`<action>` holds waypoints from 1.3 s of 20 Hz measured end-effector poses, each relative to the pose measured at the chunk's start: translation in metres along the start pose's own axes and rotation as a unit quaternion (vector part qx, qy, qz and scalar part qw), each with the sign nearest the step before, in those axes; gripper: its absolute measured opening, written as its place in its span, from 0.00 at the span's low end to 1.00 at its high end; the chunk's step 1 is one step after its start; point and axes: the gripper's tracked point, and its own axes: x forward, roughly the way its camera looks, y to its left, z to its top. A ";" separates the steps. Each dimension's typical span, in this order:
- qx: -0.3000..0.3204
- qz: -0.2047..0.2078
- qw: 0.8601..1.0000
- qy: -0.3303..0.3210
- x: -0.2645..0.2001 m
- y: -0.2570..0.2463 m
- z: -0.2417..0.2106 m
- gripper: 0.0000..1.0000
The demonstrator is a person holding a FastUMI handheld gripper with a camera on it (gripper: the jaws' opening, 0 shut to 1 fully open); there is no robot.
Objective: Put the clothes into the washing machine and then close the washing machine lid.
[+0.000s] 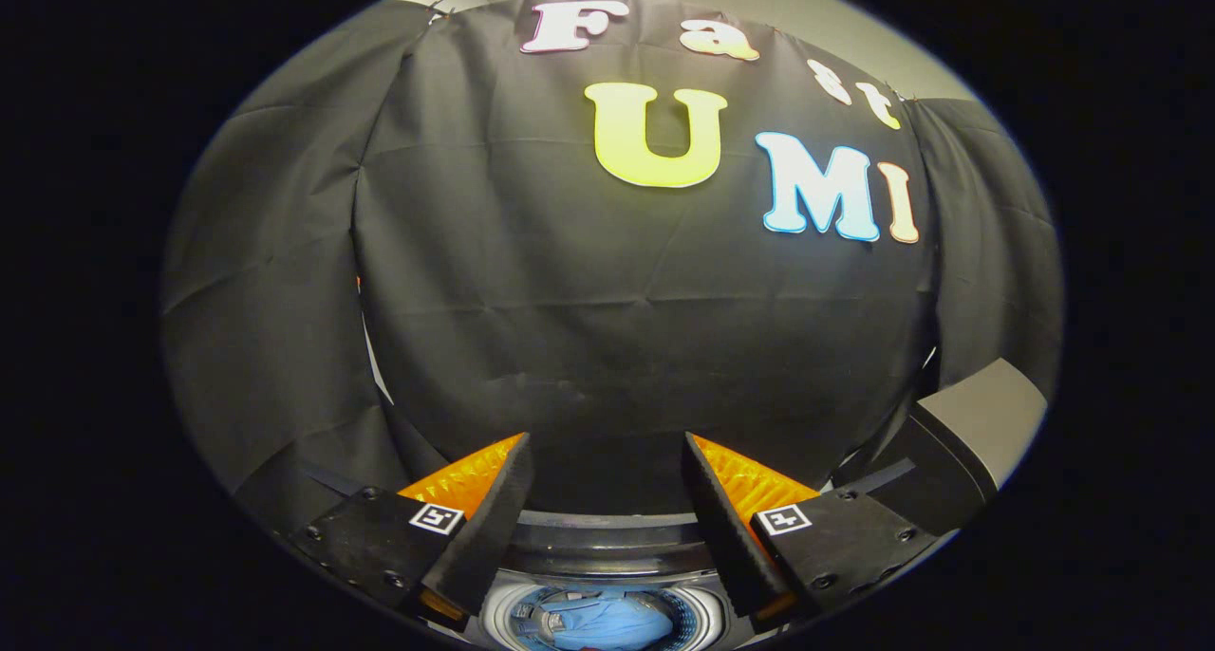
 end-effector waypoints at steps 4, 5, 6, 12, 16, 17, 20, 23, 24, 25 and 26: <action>0.000 -0.002 1.000 0.000 -0.011 0.001 -0.006 0.96; 0.000 -0.002 1.000 0.000 -0.014 0.001 -0.008 0.96; 0.001 -0.003 1.000 0.000 -0.016 0.001 -0.009 0.96; 0.000 -0.003 1.000 0.004 -0.028 0.001 -0.018 0.96; 0.000 -0.003 1.000 0.008 -0.037 0.001 -0.026 0.96; 0.000 -0.003 1.000 0.009 -0.039 0.002 -0.027 0.96; 0.000 -0.002 1.000 0.012 -0.046 0.002 -0.034 0.96; 0.000 0.001 1.000 0.013 -0.053 0.003 -0.041 0.96; 0.001 0.002 1.000 0.014 -0.055 0.003 -0.044 0.96; 0.001 0.003 1.000 0.014 -0.058 0.003 -0.046 0.96; 0.002 0.003 1.000 0.015 -0.060 0.004 -0.048 0.96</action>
